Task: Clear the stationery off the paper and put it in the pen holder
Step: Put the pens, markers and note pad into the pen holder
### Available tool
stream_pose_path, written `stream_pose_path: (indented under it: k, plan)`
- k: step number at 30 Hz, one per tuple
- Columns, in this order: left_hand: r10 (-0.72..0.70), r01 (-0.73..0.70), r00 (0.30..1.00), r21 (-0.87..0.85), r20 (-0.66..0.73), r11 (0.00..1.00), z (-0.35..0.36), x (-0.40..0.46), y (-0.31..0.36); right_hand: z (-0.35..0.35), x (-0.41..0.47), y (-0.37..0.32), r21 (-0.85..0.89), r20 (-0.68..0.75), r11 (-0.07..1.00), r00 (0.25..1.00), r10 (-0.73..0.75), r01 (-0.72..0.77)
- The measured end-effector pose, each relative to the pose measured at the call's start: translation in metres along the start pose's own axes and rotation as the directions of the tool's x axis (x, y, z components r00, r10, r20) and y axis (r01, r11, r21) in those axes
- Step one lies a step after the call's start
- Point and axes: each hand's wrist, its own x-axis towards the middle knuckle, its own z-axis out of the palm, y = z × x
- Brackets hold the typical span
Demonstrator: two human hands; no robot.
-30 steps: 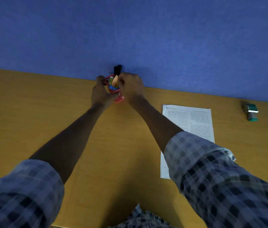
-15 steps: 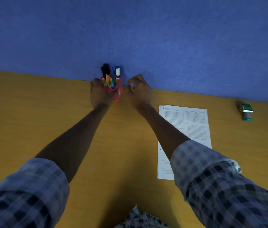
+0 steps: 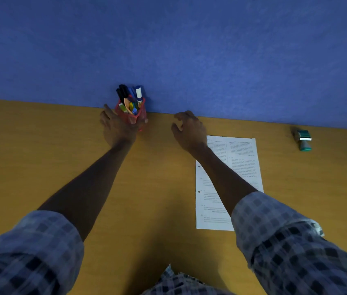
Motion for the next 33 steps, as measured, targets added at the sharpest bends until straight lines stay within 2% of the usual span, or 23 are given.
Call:
stream_pose_path:
  k: [4, 6, 8, 9, 11, 13, 16, 18, 26, 33]
  plan:
    - [-0.063, 0.064, 0.998, 0.034, -0.021, 0.997, -0.005, -0.034, -0.006, -0.018, -0.038, 0.039, -0.116, 0.096, 0.993, 0.994, 0.045, -0.034]
    - [-0.047, 0.047, 0.999, 0.030, -0.004, 0.998, -0.003, -0.062, -0.009, -0.029, -0.057, 0.059, -0.177, 0.116, 0.983, 0.990, 0.076, -0.055]
    - [0.060, -0.064, 0.996, 0.052, 0.067, 0.997, -0.001, -0.096, -0.011, -0.040, -0.073, 0.077, -0.246, 0.144, 0.966, 0.982, 0.121, -0.083]
    - [0.159, -0.169, 0.980, 0.074, 0.120, 0.983, 0.001, -0.114, -0.013, -0.046, -0.081, 0.085, -0.274, 0.165, 0.957, 0.976, 0.145, -0.096]
    - [0.391, -0.427, 0.885, 0.108, 0.253, 0.898, 0.007, -0.149, -0.016, -0.057, -0.094, 0.100, -0.315, 0.212, 0.943, 0.961, 0.176, -0.103]
    - [0.539, -0.623, 0.734, 0.095, 0.412, 0.776, 0.012, -0.179, -0.017, -0.067, -0.107, 0.113, -0.354, 0.262, 0.931, 0.946, 0.192, -0.091]
    - [0.589, -0.746, 0.538, 0.015, 0.603, 0.666, 0.022, -0.209, -0.016, -0.076, -0.122, 0.128, -0.397, 0.374, 0.916, 0.900, 0.225, -0.064]
    - [0.558, -0.768, 0.467, 0.002, 0.686, 0.640, 0.029, -0.222, -0.014, -0.078, -0.131, 0.135, -0.395, 0.430, 0.917, 0.870, 0.241, -0.059]
    - [0.474, -0.743, 0.446, 0.019, 0.759, 0.669, 0.034, -0.216, -0.012, -0.069, -0.140, 0.145, -0.357, 0.416, 0.931, 0.879, 0.232, -0.077]
    - [0.429, -0.724, 0.472, 0.061, 0.770, 0.687, 0.035, -0.221, -0.005, -0.072, -0.133, 0.146, -0.360, 0.437, 0.932, 0.874, 0.210, -0.043]
